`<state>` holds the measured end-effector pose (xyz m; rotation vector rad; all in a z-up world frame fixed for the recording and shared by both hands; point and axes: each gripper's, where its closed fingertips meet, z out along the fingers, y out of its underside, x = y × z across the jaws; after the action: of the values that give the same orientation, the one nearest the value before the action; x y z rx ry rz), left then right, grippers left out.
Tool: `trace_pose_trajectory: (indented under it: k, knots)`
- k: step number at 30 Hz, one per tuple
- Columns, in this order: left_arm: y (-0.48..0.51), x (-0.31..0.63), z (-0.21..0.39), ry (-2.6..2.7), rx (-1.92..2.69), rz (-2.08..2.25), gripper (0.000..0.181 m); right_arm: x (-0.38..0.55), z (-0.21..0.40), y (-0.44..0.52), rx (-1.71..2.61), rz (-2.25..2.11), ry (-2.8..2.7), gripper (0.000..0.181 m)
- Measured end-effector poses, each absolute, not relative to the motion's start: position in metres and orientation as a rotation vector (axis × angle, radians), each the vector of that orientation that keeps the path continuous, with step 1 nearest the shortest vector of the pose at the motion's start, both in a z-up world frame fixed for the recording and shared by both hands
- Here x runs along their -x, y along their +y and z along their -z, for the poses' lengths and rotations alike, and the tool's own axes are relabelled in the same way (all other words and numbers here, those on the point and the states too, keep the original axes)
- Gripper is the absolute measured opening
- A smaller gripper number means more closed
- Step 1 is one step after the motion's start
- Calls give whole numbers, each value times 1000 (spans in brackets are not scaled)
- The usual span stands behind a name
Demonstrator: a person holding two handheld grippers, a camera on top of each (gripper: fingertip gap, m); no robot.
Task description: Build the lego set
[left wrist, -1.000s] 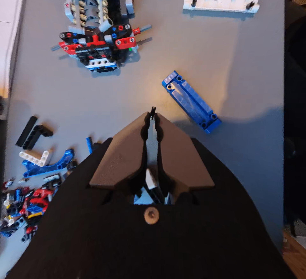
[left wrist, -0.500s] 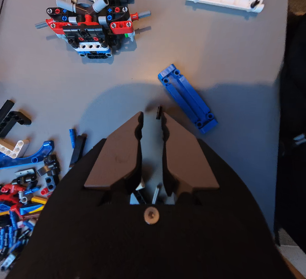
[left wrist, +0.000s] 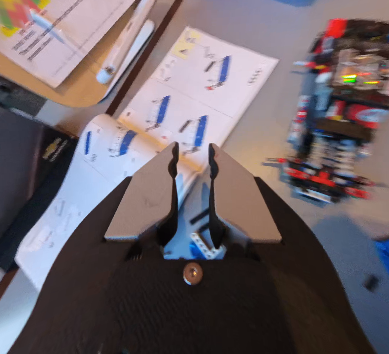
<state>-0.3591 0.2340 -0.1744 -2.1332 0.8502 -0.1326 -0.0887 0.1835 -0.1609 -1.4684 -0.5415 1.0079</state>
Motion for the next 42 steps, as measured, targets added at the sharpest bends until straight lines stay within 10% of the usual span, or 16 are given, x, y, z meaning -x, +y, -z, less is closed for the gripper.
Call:
trace_pose_trajectory:
  k: [15,29,42]
  knots:
    - [285,484,240,826,2482,17,20,115,75,199,1491,-897,-845,26]
    - [255,527,279,1030,2518,-153,0,299,275,322,2053,-270,-2061,1]
    - [238,563,280,1267,2594,-91,0,287,284,325,2038,-186,-2307,0]
